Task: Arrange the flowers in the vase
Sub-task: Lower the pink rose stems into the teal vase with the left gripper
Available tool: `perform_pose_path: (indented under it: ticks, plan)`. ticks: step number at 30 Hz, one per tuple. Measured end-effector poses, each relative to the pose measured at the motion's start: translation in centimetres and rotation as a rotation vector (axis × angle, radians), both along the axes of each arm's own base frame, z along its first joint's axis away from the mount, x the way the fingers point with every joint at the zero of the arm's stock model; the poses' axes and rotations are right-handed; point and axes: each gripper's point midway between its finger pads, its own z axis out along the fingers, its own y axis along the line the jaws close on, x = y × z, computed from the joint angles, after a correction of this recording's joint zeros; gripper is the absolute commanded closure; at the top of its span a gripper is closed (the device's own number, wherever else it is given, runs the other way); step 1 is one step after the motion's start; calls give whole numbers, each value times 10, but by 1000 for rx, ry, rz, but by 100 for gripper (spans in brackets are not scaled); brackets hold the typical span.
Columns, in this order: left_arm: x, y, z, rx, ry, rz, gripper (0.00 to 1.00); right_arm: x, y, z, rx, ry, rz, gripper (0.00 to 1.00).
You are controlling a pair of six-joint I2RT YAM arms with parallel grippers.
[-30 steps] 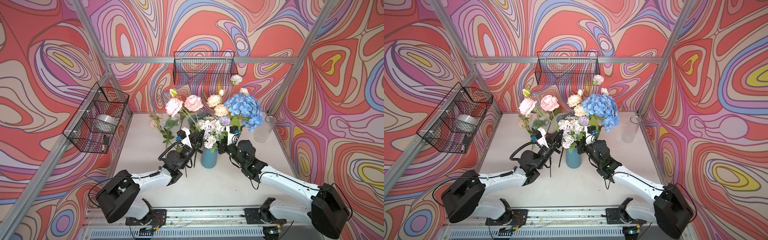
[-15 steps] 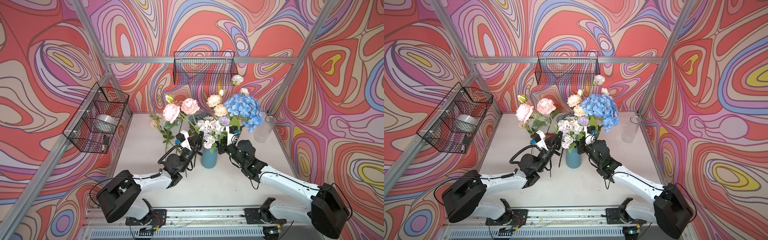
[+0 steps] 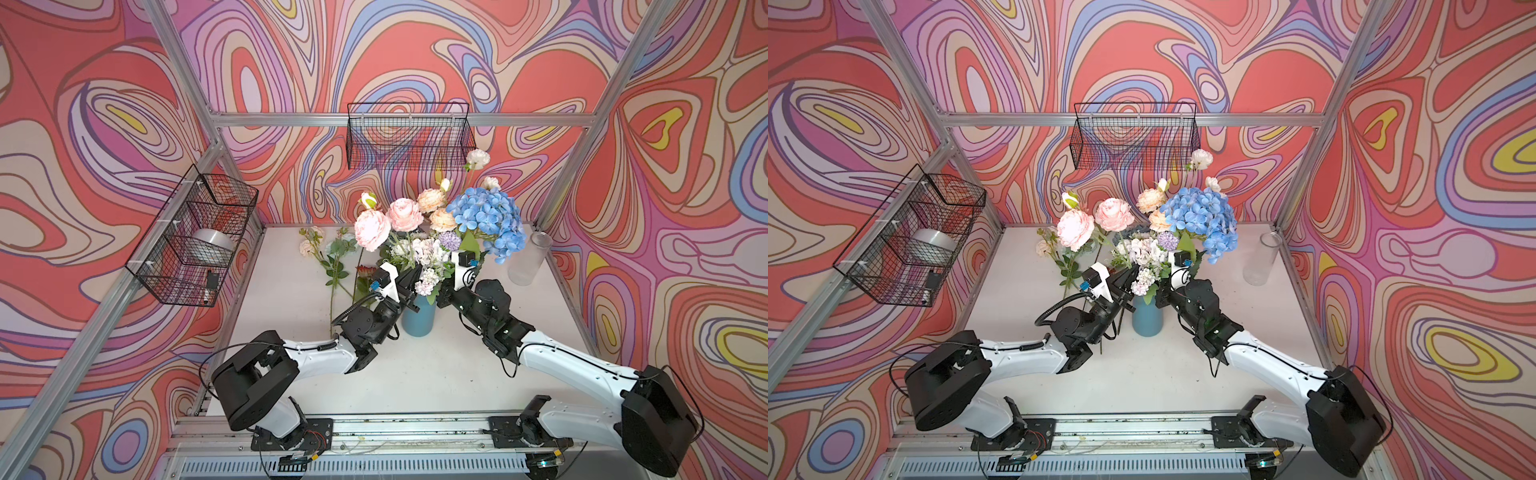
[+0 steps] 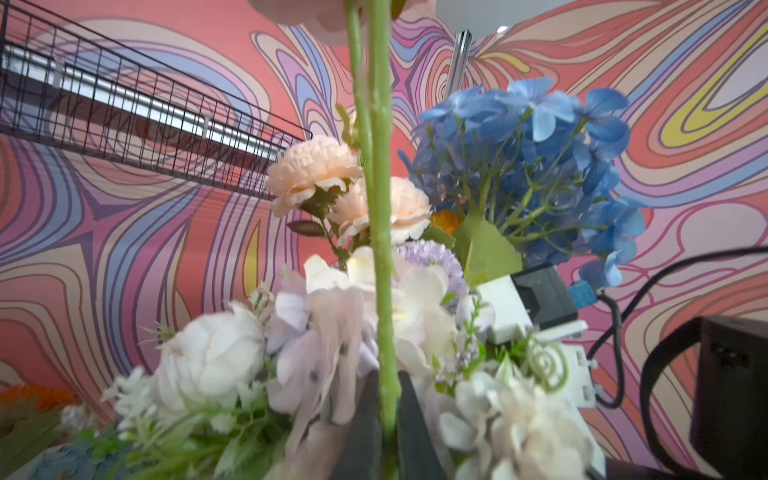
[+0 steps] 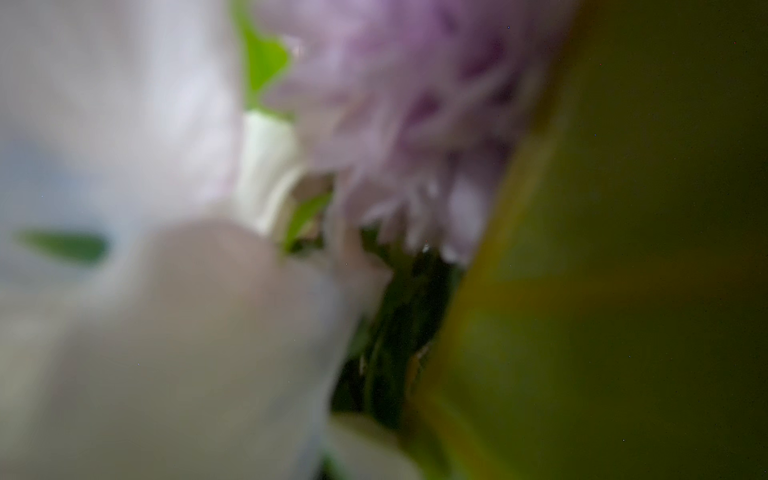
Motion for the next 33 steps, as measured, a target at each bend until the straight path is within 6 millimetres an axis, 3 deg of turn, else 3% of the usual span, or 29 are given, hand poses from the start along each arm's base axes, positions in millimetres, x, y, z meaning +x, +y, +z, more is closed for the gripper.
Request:
perform_pose_path:
  ticks: [4, 10, 13, 15, 16, 21, 27, 33]
  plan:
    - [1, -9, -46, 99, 84, 8, 99, -1, 2, 0, -3, 0, 12, 79]
    - [2, -7, -61, 131, 113, 26, 92, -3, 5, 0, -5, 0, 30, 79]
    - [1, -5, -63, 135, 117, 32, 57, -3, 5, 0, -6, 0, 30, 79]
    - [0, -3, -65, 140, 124, 34, 43, -3, 5, 0, -5, 0, 28, 79]
    - [-2, 0, -66, 141, 128, 37, 41, -3, 5, 0, -6, 0, 28, 78]
    - [-14, 18, -59, 143, 151, 37, 38, -3, 5, -1, -8, 3, 28, 78]
    - [-29, 38, -27, 121, 158, 30, 47, -3, 5, 0, -12, 6, 29, 77]
    - [-16, 61, -20, 68, 206, 46, 57, -3, 5, 0, -12, 8, 29, 75]
